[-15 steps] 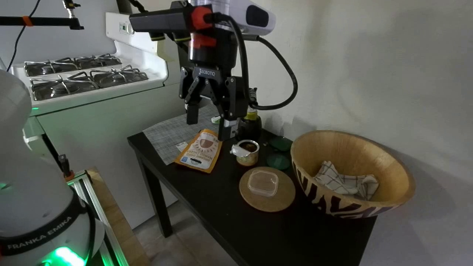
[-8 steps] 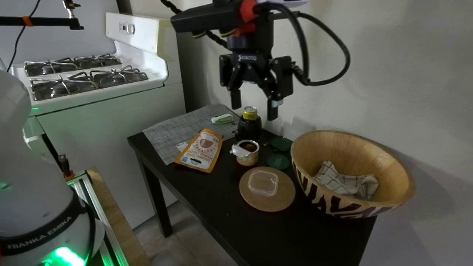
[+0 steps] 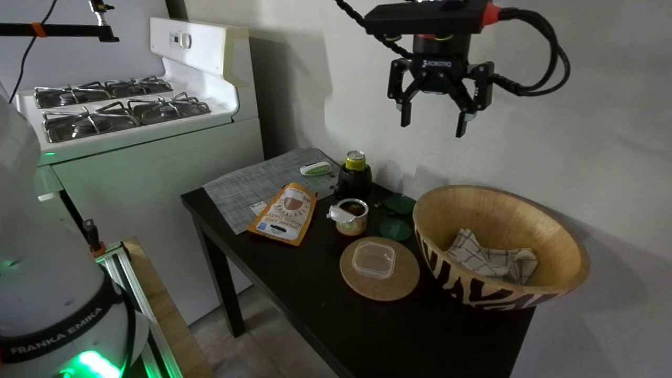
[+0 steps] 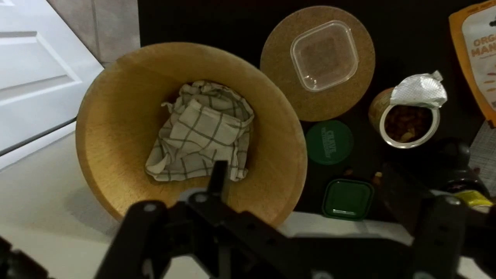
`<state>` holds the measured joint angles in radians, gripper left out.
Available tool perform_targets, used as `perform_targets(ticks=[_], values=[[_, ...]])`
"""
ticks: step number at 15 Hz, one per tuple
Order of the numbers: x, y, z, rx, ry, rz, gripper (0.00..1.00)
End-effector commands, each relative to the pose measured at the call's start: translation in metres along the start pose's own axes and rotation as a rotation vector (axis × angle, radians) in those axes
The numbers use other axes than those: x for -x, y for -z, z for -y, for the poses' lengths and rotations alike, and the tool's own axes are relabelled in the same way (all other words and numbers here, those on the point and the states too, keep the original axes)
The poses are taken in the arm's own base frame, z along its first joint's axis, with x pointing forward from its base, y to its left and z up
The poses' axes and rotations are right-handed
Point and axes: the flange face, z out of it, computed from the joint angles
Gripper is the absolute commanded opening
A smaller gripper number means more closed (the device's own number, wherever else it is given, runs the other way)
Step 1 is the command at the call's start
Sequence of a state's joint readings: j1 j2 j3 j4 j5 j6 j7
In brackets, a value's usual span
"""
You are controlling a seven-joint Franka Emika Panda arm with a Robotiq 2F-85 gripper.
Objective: Take the kitchen towel out of the wooden bowl and place it to the left
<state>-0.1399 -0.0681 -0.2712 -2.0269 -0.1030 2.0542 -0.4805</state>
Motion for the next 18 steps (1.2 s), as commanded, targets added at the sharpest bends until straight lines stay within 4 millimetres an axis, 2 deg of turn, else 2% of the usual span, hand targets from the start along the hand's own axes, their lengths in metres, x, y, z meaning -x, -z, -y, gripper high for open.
perform_targets(ticks=[1, 2, 3, 5, 8, 9, 11, 14, 17, 18], values=[[-0.044, -0.031, -0.046, -0.062, -0.028, 0.074, 1.00], [-0.050, -0.039, -0.057, -0.081, -0.056, 0.098, 1.00], [-0.032, -0.023, -0.032, -0.036, -0.035, 0.057, 1.00], [-0.039, -0.035, -0.042, -0.036, -0.041, 0.076, 1.00], [-0.036, -0.029, -0.039, -0.031, -0.056, 0.019, 1.00], [-0.036, -0.034, -0.046, -0.021, -0.054, -0.039, 1.00], [-0.030, -0.051, -0.061, -0.073, -0.043, -0.113, 1.00], [-0.021, -0.088, -0.088, -0.160, -0.027, -0.194, 1.00], [-0.014, -0.126, -0.112, -0.246, -0.047, -0.185, 1.00], [-0.013, -0.144, -0.118, -0.261, -0.059, -0.171, 1.00]])
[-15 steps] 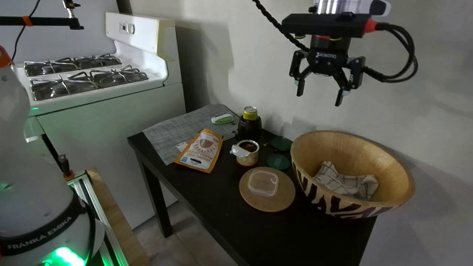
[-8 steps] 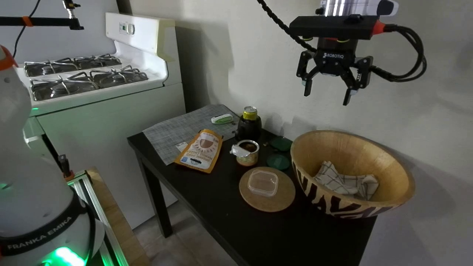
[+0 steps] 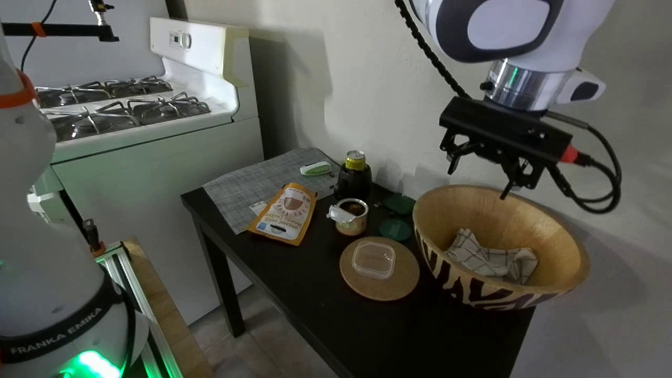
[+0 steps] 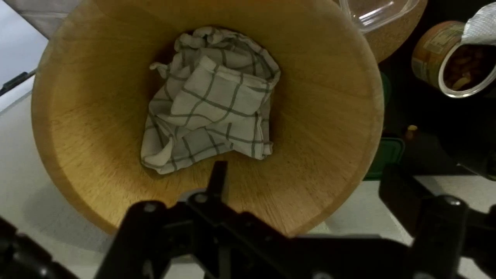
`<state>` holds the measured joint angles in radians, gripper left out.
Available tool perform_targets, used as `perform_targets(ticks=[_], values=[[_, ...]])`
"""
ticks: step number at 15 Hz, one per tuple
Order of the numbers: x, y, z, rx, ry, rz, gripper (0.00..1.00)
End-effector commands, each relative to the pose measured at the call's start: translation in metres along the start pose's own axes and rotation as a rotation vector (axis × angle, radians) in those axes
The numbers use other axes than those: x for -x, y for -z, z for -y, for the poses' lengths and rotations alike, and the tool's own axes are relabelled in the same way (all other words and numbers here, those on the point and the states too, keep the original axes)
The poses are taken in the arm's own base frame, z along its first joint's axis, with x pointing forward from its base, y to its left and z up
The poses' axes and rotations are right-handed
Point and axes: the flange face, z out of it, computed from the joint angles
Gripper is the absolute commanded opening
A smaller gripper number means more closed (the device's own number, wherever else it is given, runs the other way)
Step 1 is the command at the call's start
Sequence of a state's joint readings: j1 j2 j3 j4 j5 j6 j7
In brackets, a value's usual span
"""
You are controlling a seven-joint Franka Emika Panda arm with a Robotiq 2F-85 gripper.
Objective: Take the kitchen towel out of the wooden bowl and place it to the left
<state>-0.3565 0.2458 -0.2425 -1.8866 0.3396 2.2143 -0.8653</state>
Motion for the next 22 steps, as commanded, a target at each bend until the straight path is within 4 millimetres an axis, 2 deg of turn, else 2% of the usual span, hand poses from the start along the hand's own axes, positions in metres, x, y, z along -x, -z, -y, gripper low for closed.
perform_targets(ticks=[1, 2, 3, 5, 6, 11, 16, 22], values=[[0.002, -0.045, -0.030, -0.059, -0.032, 0.014, 1.00], [0.000, -0.052, -0.033, -0.058, -0.043, 0.029, 1.00], [-0.003, -0.069, -0.038, -0.057, -0.059, 0.057, 1.00], [-0.010, -0.073, -0.038, -0.039, -0.083, 0.097, 1.00], [0.001, -0.065, -0.034, -0.036, -0.057, 0.064, 1.00], [-0.012, -0.079, -0.038, -0.042, -0.047, 0.071, 1.00], [-0.018, -0.118, -0.039, -0.046, 0.023, 0.086, 1.00], [-0.020, -0.163, -0.057, 0.040, 0.031, 0.043, 1.00]])
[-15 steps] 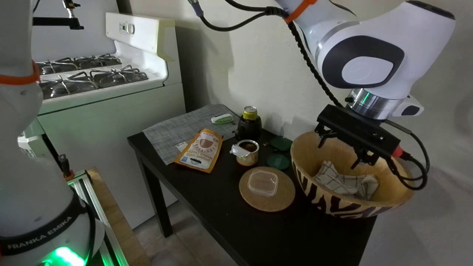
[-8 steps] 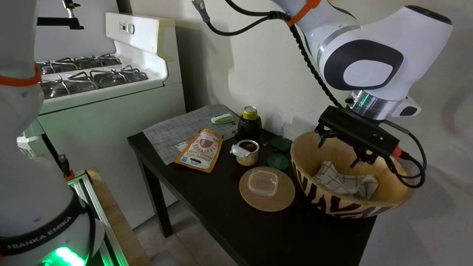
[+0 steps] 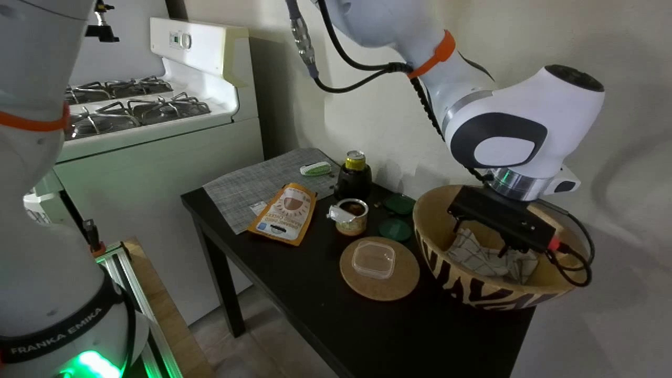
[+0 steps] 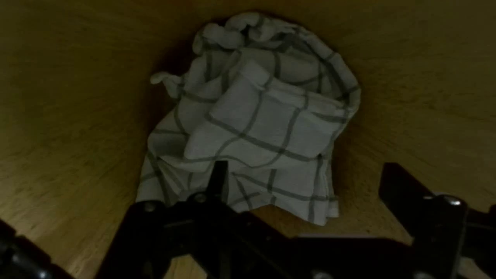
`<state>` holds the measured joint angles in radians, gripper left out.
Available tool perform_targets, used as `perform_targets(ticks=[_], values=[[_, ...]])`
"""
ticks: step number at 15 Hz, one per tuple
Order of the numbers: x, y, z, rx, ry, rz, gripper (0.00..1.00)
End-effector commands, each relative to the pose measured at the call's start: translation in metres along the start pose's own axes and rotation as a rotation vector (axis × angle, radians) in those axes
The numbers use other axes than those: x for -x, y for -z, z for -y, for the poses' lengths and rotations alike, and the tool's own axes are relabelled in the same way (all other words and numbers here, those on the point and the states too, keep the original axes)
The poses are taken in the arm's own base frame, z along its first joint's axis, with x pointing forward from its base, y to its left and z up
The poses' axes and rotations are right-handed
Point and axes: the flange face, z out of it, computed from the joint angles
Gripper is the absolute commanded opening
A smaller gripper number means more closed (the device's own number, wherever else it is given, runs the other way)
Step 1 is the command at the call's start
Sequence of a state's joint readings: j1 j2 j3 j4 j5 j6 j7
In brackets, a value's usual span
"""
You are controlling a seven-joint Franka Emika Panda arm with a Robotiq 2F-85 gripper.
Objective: Take the kitchen towel out of the wooden bowl and place it to the left
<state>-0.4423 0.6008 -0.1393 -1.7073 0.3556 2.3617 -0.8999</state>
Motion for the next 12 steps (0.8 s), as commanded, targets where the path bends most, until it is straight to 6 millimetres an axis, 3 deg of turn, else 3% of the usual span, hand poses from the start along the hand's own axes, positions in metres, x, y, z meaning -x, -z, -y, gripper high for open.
perform_targets(ticks=[1, 8, 12], values=[[-0.002, -0.027, -0.015, 0.037, 0.022, -0.007, 1.00], [-0.005, -0.047, -0.008, 0.092, 0.111, 0.009, 1.00], [-0.007, -0.044, 0.013, 0.089, 0.180, 0.025, 1.00]])
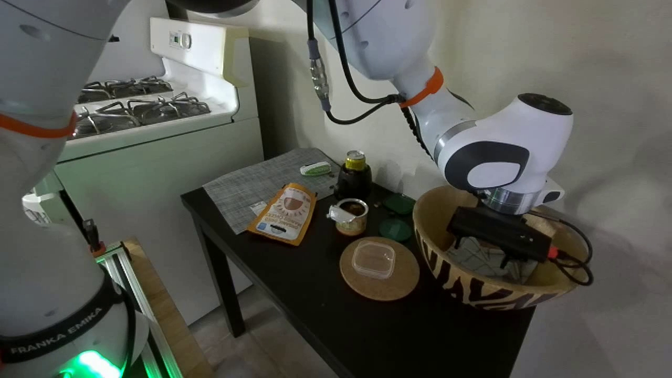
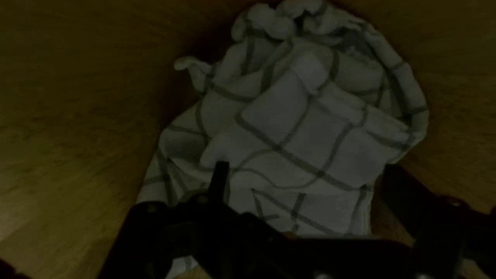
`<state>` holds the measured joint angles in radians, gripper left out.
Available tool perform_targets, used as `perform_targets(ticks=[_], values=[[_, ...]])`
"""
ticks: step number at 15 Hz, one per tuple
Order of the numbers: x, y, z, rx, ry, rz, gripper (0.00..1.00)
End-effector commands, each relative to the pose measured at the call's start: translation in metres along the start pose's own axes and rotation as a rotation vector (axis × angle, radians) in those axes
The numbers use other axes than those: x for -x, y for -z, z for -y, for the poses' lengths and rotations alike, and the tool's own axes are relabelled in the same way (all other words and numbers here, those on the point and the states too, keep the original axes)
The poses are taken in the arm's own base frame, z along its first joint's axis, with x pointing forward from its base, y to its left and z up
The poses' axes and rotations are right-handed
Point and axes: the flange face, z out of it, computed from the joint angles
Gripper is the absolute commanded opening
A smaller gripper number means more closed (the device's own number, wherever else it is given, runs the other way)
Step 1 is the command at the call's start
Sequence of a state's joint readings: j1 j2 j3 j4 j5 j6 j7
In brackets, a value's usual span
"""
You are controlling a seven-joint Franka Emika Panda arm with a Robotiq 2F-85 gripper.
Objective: Take the kitchen towel out of the wooden bowl and place it to the left
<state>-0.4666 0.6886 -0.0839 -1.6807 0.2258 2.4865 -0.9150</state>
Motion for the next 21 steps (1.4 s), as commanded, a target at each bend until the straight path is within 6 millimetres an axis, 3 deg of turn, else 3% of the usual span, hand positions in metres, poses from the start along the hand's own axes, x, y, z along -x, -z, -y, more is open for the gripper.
perform_targets(ticks=[1, 7, 15, 17, 21], values=[[-0.001, 0.001, 0.017, 0.003, 0.073, 0.004, 1.00], [-0.013, 0.000, 0.037, 0.024, 0.147, 0.006, 1.00], [-0.021, -0.026, 0.054, 0.106, 0.161, -0.043, 1.00], [-0.019, -0.031, 0.053, 0.119, 0.155, -0.039, 0.74], [-0.013, -0.035, 0.048, 0.128, 0.115, -0.023, 0.42]])
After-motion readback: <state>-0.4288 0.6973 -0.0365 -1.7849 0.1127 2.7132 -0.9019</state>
